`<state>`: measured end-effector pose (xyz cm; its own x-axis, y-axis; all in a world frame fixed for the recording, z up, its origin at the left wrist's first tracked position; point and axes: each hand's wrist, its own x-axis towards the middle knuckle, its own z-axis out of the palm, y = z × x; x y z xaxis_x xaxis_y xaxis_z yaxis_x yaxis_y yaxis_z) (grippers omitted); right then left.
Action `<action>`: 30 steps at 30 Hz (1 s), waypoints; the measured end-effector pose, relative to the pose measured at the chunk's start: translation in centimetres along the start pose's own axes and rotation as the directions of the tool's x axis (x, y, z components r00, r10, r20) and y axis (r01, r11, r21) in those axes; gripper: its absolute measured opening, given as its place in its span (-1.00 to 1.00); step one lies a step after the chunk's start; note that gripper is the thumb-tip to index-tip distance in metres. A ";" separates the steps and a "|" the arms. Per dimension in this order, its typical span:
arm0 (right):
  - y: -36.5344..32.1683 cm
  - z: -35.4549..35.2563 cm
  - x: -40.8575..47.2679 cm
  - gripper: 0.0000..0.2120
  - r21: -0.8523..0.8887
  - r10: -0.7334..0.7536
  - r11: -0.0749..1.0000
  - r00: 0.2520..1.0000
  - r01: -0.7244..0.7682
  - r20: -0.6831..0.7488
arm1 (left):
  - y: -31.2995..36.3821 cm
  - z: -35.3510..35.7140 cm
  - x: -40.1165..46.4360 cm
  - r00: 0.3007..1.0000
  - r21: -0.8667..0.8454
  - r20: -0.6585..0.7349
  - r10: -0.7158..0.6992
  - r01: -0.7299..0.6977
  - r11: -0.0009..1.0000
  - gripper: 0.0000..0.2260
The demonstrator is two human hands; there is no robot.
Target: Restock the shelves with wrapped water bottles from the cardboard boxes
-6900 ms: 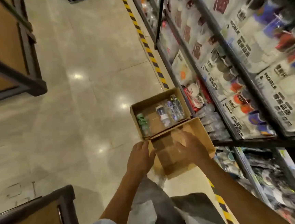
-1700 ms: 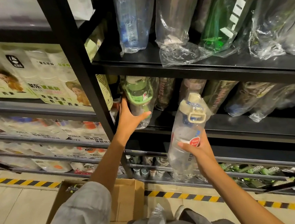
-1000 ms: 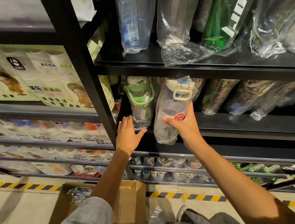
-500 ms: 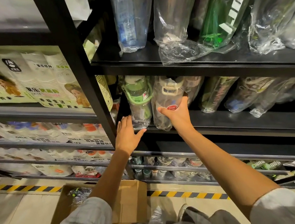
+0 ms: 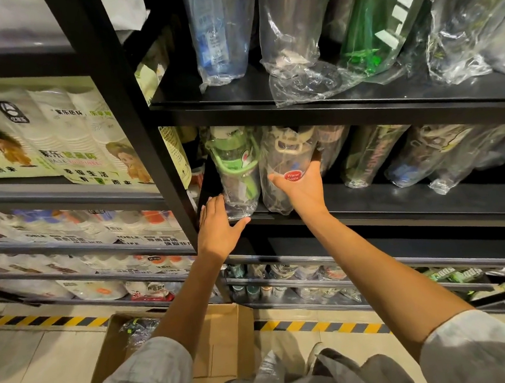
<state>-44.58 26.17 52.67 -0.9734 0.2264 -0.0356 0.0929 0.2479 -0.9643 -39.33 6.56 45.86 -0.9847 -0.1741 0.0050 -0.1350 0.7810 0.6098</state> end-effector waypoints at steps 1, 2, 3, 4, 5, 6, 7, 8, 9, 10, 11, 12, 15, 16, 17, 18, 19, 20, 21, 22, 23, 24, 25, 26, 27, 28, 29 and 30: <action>0.0 -0.1 0.0 -0.39 -0.006 0.004 1.000 1.000 -0.004 -0.003 | 0.0 0.0 0.0 1.000 -0.002 -0.001 0.000 0.000 1.000 -0.18; 0.0 -0.2 0.2 -0.39 -0.008 0.007 1.000 1.000 -0.007 -0.008 | 0.0 0.0 0.0 1.000 -0.005 -0.003 0.002 -0.002 1.000 -0.19; 0.0 -0.3 0.3 -0.38 -0.012 0.009 1.000 1.000 -0.009 -0.014 | 0.0 0.1 0.0 1.000 -0.005 -0.006 0.004 -0.004 1.000 -0.19; 0.0 -0.4 0.3 -0.38 -0.015 0.014 1.000 1.000 -0.014 -0.020 | -0.1 0.1 0.0 1.000 -0.005 -0.006 0.007 -0.007 1.000 -0.19; 0.0 -0.5 0.4 -0.38 -0.019 0.019 1.000 1.000 -0.019 -0.023 | -0.1 0.1 0.0 1.000 -0.006 -0.005 0.008 -0.008 1.000 -0.19; 0.0 -0.6 0.5 -0.38 -0.022 0.023 0.999 0.999 -0.023 -0.024 | -0.2 0.1 0.1 1.000 -0.012 -0.005 0.007 -0.007 1.000 -0.19; 0.0 -0.7 0.5 -0.38 -0.029 0.025 0.999 0.999 -0.025 -0.023 | -0.2 0.2 0.1 1.000 -0.017 -0.004 0.004 -0.004 1.000 -0.19; 0.0 -0.7 0.5 -0.38 -0.036 0.025 0.999 0.999 -0.026 -0.024 | -0.2 0.2 0.1 1.000 -0.019 -0.004 0.002 -0.002 1.000 -0.19; 0.0 -0.8 0.5 -0.38 -0.040 0.024 0.999 0.999 -0.025 -0.023 | -0.1 0.2 0.1 1.000 -0.017 -0.006 0.002 -0.002 1.000 -0.19; 0.0 -0.8 0.4 -0.38 -0.037 0.022 0.999 1.000 -0.023 -0.022 | -0.1 0.2 0.1 1.000 -0.014 -0.007 0.001 -0.001 1.000 -0.19; 0.1 -0.8 0.4 -0.37 -0.032 0.017 0.999 1.000 -0.017 -0.018 | -0.1 0.2 0.1 1.000 -0.011 -0.008 -0.001 0.001 1.000 -0.19; 0.2 -0.8 0.3 -0.36 -0.025 0.008 1.000 1.000 -0.009 -0.014 | -0.1 0.2 0.1 1.000 -0.009 -0.007 -0.003 0.003 1.000 -0.19; 0.4 -1.2 0.1 -0.30 -0.024 -0.013 1.000 1.000 0.013 -0.005 | 0.0 0.2 0.1 1.000 0.005 -0.008 0.001 -0.001 1.000 -0.20; 0.4 -1.4 0.0 -0.27 -0.031 -0.019 0.999 1.000 0.019 0.000 | 0.0 0.2 0.1 1.000 0.015 -0.005 0.004 -0.004 1.000 -0.20; 0.3 -1.6 -0.1 -0.24 -0.041 -0.026 0.999 1.000 0.026 0.005 | -0.1 0.2 0.2 1.000 0.024 0.000 0.008 -0.008 1.000 -0.20; 0.4 -1.8 -0.2 -0.21 -0.051 -0.036 0.998 0.999 0.036 0.013 | -0.2 0.2 0.2 1.000 0.031 0.004 0.012 -0.012 0.999 -0.20; 0.4 -2.1 -0.3 -0.19 -0.060 -0.047 0.997 0.999 0.048 0.025 | -0.2 0.2 0.2 1.000 0.040 0.008 0.017 -0.017 0.999 -0.20; 0.4 -2.4 -0.4 -0.19 -0.068 -0.057 0.996 0.998 0.059 0.039 | -0.1 0.1 0.0 1.000 0.053 0.012 0.017 -0.017 0.998 -0.19; 0.4 -2.7 -0.6 -0.20 -0.076 -0.066 0.995 0.996 0.070 0.053 | -0.1 0.1 -0.1 1.000 0.064 0.013 0.016 -0.017 0.998 -0.18; 0.4 -3.0 -0.9 -0.22 -0.085 -0.073 0.993 0.995 0.079 0.066 | -0.1 0.1 -0.3 1.000 0.073 0.014 0.016 -0.017 0.997 -0.18; 0.5 -3.3 -1.2 -0.24 -0.095 -0.085 0.991 0.994 0.092 0.074 | 0.0 0.0 -0.6 1.000 0.083 0.012 0.020 -0.021 0.996 -0.18; 0.5 -3.7 -1.6 -0.26 -0.105 -0.101 0.988 0.992 0.109 0.077 | 0.0 -0.1 -1.1 1.000 0.094 0.008 0.025 -0.026 0.995 -0.18; 0.6 -4.1 -2.0 -0.24 -0.114 -0.118 0.985 0.989 0.127 0.085 | 0.1 -0.1 -1.5 0.999 0.103 0.003 0.032 -0.032 0.994 -0.19; 0.7 -4.5 -2.5 -0.17 -0.127 -0.124 0.982 0.987 0.136 0.097 | 0.2 -0.2 -2.1 0.999 0.117 0.000 0.036 -0.035 0.993 -0.20; 0.8 -5.0 -3.2 -0.08 -0.148 -0.119 0.980 0.986 0.135 0.113 | 0.2 -0.3 -2.7 0.999 0.142 -0.003 0.039 -0.039 0.989 -0.21; 0.9 -5.6 -3.9 -0.05 -0.176 -0.113 0.975 0.985 0.135 0.130 | 0.3 -0.4 -3.4 0.999 0.172 -0.012 0.042 -0.040 0.984 -0.23; 1.2 -6.1 -4.6 -0.06 -0.209 -0.116 0.967 0.982 0.146 0.149 | 0.1 -0.3 -4.1 0.999 0.195 -0.021 0.044 -0.039 0.980 -0.25; 1.6 -6.7 -5.4 -0.12 -0.256 -0.123 0.952 0.977 0.166 0.175 | 0.0 -0.4 -5.0 0.998 0.214 -0.029 0.047 -0.040 0.976 -0.27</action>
<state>-37.75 31.68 53.07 -0.9989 0.0259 0.0378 -0.0191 0.5149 -0.8570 -34.36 7.16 46.12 -0.9864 -0.1540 0.0567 -0.1156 0.8974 0.4257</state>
